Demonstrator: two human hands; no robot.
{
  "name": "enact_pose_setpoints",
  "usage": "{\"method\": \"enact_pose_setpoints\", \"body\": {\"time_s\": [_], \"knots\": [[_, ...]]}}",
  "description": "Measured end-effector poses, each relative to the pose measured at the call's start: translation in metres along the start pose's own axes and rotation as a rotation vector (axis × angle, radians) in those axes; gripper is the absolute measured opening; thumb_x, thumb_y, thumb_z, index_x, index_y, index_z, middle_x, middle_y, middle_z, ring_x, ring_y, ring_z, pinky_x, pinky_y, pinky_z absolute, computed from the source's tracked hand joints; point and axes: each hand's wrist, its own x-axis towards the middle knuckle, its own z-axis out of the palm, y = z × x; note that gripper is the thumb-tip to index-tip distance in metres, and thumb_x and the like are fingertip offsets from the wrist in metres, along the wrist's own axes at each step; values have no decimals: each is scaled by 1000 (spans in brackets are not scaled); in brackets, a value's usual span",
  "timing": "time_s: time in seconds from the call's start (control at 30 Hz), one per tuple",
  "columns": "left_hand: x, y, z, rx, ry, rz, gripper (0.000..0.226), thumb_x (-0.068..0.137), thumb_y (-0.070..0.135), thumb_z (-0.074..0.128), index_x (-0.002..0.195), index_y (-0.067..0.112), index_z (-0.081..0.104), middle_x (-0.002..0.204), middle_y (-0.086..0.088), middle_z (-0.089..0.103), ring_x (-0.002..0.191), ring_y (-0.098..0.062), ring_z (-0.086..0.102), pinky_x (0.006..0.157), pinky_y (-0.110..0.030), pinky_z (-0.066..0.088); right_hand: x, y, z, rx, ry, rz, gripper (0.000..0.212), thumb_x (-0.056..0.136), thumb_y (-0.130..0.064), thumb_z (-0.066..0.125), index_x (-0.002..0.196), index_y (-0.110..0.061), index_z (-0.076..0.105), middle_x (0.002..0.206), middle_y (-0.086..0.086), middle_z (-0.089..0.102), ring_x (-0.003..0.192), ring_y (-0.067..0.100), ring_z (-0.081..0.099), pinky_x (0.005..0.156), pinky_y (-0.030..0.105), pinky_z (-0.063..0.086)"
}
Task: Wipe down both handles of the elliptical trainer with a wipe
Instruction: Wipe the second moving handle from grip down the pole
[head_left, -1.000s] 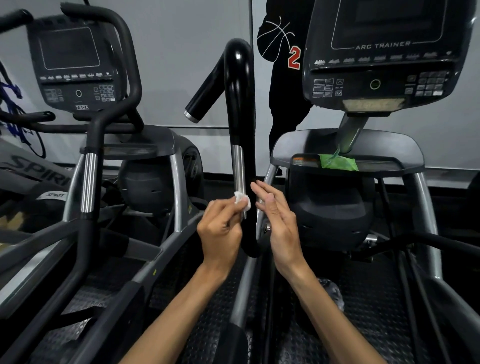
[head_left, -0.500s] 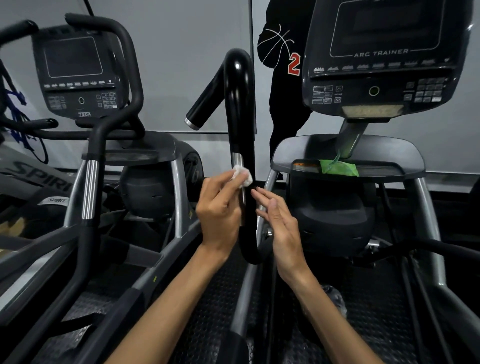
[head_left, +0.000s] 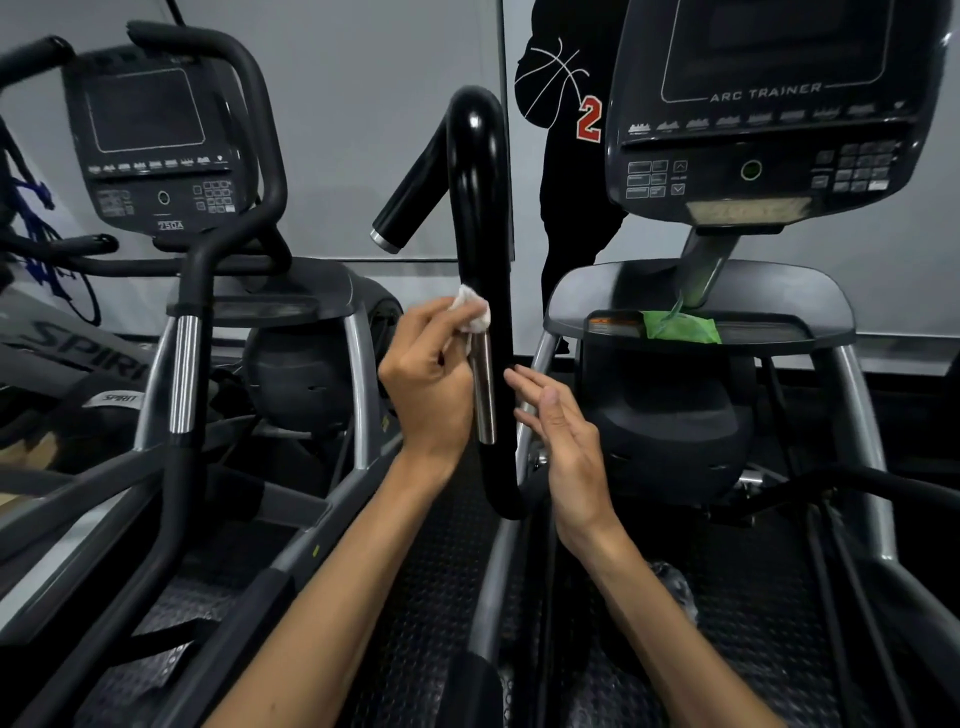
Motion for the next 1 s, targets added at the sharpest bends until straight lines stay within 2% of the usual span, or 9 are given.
{"method": "enact_pose_setpoints", "body": {"time_s": [0.1, 0.2, 0.37, 0.5, 0.67, 0.77, 0.83, 0.9, 1.0], "knots": [[0, 7, 7, 6, 6, 4, 25, 86, -11, 68, 103, 5, 79, 101, -2, 67, 90, -13, 65, 83, -14, 49, 0, 0, 0, 16, 13, 5, 50, 103, -36, 38, 134, -5, 61, 135, -7, 65, 129, 7, 59, 108, 30, 48], [-24, -4, -3, 38, -72, 88, 31, 84, -14, 64, 104, 5, 79, 103, -4, 69, 93, -24, 67, 88, -18, 51, 1, -2, 0, 16, 5, 16, 47, 105, -34, 37, 133, -6, 62, 134, -7, 65, 129, 6, 59, 106, 28, 49], [-13, -2, 0, -25, -19, -22, 21, 85, -8, 70, 99, 5, 80, 102, -3, 71, 94, -19, 70, 86, -23, 55, 3, -2, 1, -10, 36, 17, 46, 106, -34, 37, 129, -9, 67, 139, -1, 61, 130, 8, 57, 104, 28, 50], [-36, -6, -5, 32, -108, 101, 25, 88, -7, 65, 107, 4, 78, 111, -4, 69, 101, -24, 66, 93, -19, 50, 1, -4, 1, 5, 20, 25, 41, 104, -35, 38, 127, -18, 68, 139, -1, 61, 131, 8, 57, 107, 29, 49], [-25, -10, -8, 8, -72, 27, 22, 86, -8, 68, 101, 4, 79, 103, 2, 68, 97, -20, 71, 89, -22, 55, 0, -3, 3, -7, 23, 18, 44, 105, -36, 38, 130, -13, 66, 139, -4, 61, 132, 6, 56, 108, 29, 48], [-31, -13, -11, 16, -139, 95, 17, 93, 9, 67, 106, 5, 78, 102, -7, 72, 93, -24, 70, 83, -30, 58, 0, -3, 3, -11, 15, 14, 42, 105, -35, 38, 130, -17, 67, 141, -3, 60, 133, 9, 55, 109, 32, 47], [-34, -25, -19, 16, -194, 105, 19, 92, 3, 68, 108, 5, 78, 99, -11, 74, 88, -25, 70, 77, -36, 59, 0, -3, 2, -11, 14, 17, 45, 105, -36, 38, 130, -13, 67, 140, -3, 60, 132, 7, 55, 108, 30, 48], [-27, -28, -21, 14, -177, 67, 23, 87, -6, 67, 104, 4, 78, 95, -10, 75, 85, -19, 70, 75, -32, 59, 0, -4, 3, -14, 23, 16, 45, 104, -35, 39, 130, -11, 66, 139, -3, 60, 131, 5, 55, 107, 29, 48], [-15, -14, -12, -1, -85, 1, 25, 81, -11, 67, 99, 2, 78, 90, -6, 74, 84, -5, 66, 79, -13, 50, -1, -2, 4, -28, 29, 12, 43, 104, -36, 41, 130, -15, 68, 140, -5, 60, 133, 8, 54, 109, 33, 47]]}}
